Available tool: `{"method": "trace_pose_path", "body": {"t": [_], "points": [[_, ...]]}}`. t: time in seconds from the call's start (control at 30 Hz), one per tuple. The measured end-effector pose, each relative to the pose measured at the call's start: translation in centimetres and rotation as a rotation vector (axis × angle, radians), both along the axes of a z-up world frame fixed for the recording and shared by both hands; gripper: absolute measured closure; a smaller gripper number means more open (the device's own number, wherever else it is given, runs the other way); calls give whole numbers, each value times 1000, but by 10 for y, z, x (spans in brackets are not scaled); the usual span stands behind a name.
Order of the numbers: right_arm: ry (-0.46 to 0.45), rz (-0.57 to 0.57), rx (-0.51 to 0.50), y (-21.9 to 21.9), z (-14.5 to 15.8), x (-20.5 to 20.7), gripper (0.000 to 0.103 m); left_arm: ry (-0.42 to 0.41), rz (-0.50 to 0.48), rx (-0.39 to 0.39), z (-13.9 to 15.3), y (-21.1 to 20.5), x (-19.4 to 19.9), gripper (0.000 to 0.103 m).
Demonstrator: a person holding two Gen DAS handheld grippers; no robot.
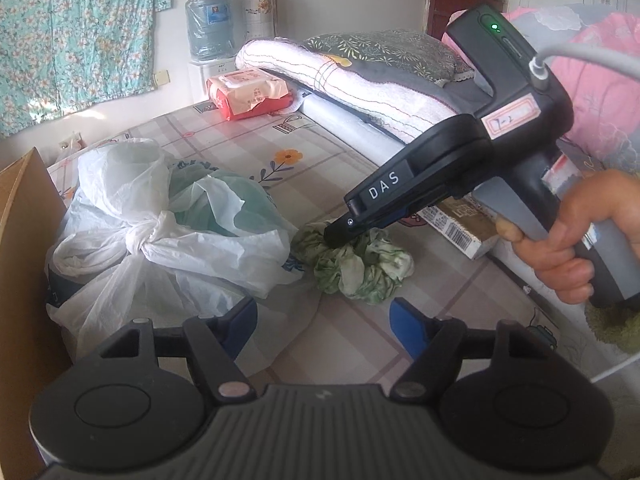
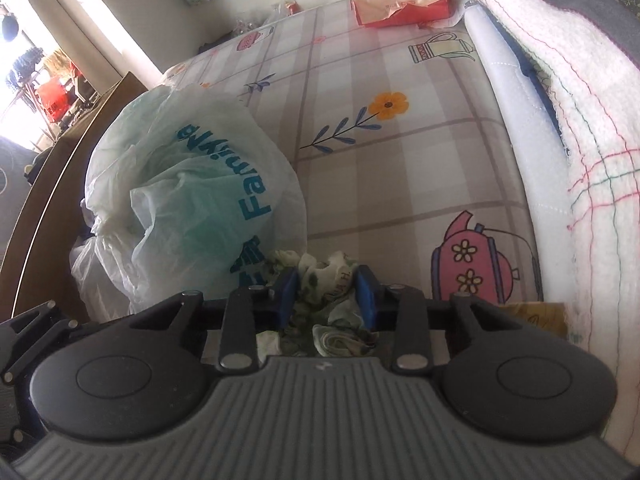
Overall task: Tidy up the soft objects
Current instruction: 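Grasp the green floral scrunchie with the right gripper while the left gripper grasps it too, then carry the scrunchie with both grippers into the box and release it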
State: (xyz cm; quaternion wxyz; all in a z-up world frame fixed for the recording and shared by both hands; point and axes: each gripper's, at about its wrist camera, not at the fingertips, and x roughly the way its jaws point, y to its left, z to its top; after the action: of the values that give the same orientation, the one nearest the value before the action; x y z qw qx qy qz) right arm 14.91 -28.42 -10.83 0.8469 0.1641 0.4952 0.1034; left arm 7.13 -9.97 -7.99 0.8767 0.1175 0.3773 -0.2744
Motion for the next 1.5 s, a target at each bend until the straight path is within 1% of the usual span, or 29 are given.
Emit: {"method": "trace_pose_path", "body": {"t": [0.1,0.13,0.2,0.3,0.37,0.47,0.53,0.6,0.67,0.73,0.8,0.83,0.9,0.93,0.97,1.03,1.1,1.2,1.37,1.5], "points": [[15,8,16,2,0,-12,72,31,-19,-3,-4,-2,0,28],[14,5,24,2,1,-16,70,40,-23,-1,-6,-4,0,28],[4,-8,40,-1,7,-22,70,48,-28,5,-9,-7,0,28],[-23,-25,25,-6,15,-26,70,50,-42,8,-11,-13,1,28],[-24,-22,21,-8,16,-25,64,44,-53,10,-11,-19,3,28],[10,-18,18,-10,6,-20,63,44,-60,15,-15,-28,10,28],[33,-15,33,-11,-2,-17,64,53,-61,15,-18,-33,13,28],[32,-1,47,-11,-3,-17,64,64,-59,18,-22,-36,16,29],[35,5,53,-11,-4,-18,68,76,-62,22,-26,-39,19,35],[41,7,72,-14,-6,-19,71,88,-62,29,-30,-41,22,35],[49,0,97,-16,-7,-20,74,106,-61,37,-33,-43,25,39],[51,-3,106,-17,-8,-20,76,116,-60,44,-35,-45,26,46],[54,-16,125,-20,-9,-21,79,105,-55,53,-35,-46,26,53],[57,-23,138,-22,-10,-22,81,104,-59,56,-35,-47,25,63],[56,-31,146,-23,-10,-22,82,105,-58,54,-34,-48,28,69],[44,-51,163,-26,-7,-24,84,109,-51,37,-32,-46,29,74],[22,-65,179,-28,2,-26,85,83,-39,11,-24,-43,28,75],[-45,-65,178,-27,26,-30,85,15,-26,-29,-3,-36,22,75],[-174,-41,158,-14,77,-34,85,-126,19,-86,39,-20,9,75],[-275,12,146,10,119,-33,85,-207,70,-128,68,5,-2,75]]}}
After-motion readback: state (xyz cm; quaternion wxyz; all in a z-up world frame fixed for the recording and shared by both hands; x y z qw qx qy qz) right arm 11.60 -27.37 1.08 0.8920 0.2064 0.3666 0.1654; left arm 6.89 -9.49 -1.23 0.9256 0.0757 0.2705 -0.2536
